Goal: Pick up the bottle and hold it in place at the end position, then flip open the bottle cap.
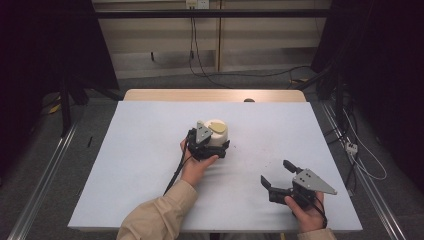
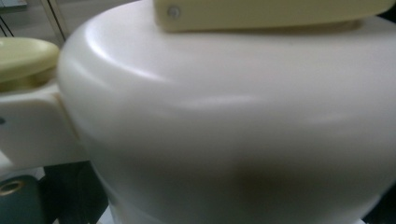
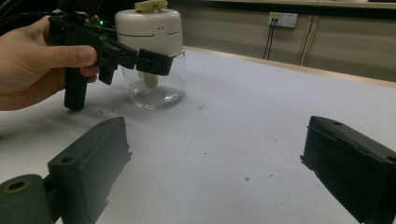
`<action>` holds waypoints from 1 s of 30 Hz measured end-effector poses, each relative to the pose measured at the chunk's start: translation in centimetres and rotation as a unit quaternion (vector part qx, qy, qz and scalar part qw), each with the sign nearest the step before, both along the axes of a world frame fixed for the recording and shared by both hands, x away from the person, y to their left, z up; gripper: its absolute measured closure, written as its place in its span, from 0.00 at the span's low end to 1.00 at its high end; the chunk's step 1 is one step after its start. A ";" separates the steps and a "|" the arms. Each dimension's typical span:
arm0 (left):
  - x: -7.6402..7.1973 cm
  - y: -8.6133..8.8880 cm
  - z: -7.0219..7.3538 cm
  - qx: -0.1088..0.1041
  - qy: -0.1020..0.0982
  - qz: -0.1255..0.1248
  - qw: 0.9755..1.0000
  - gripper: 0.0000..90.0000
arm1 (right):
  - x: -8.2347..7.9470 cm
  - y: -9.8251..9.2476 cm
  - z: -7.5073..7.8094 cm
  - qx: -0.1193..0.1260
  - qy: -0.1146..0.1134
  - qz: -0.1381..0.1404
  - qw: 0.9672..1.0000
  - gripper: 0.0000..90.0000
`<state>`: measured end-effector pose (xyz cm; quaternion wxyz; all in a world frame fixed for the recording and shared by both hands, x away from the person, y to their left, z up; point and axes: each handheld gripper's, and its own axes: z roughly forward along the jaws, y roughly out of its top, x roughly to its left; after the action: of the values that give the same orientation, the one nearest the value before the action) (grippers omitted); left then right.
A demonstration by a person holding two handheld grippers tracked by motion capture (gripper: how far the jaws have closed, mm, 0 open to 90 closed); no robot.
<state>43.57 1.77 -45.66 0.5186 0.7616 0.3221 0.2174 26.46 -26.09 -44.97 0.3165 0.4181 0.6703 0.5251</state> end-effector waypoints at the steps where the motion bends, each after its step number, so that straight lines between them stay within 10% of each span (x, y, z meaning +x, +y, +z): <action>1: 0.0 0.0 0.0 -0.001 0.000 0.001 1.000 0.05 | 0.2 0.1 0.0 0.000 0.002 0.000 1.000 0.06; 30: -0.1 0.0 -0.2 -0.008 0.000 0.004 1.000 0.05 | 4.1 3.7 0.9 0.001 0.036 0.034 0.999 0.06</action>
<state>43.49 1.77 -45.85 0.5237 0.7564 0.3264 0.2169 30.60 -22.41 -44.05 0.2737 0.4138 0.6948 0.5206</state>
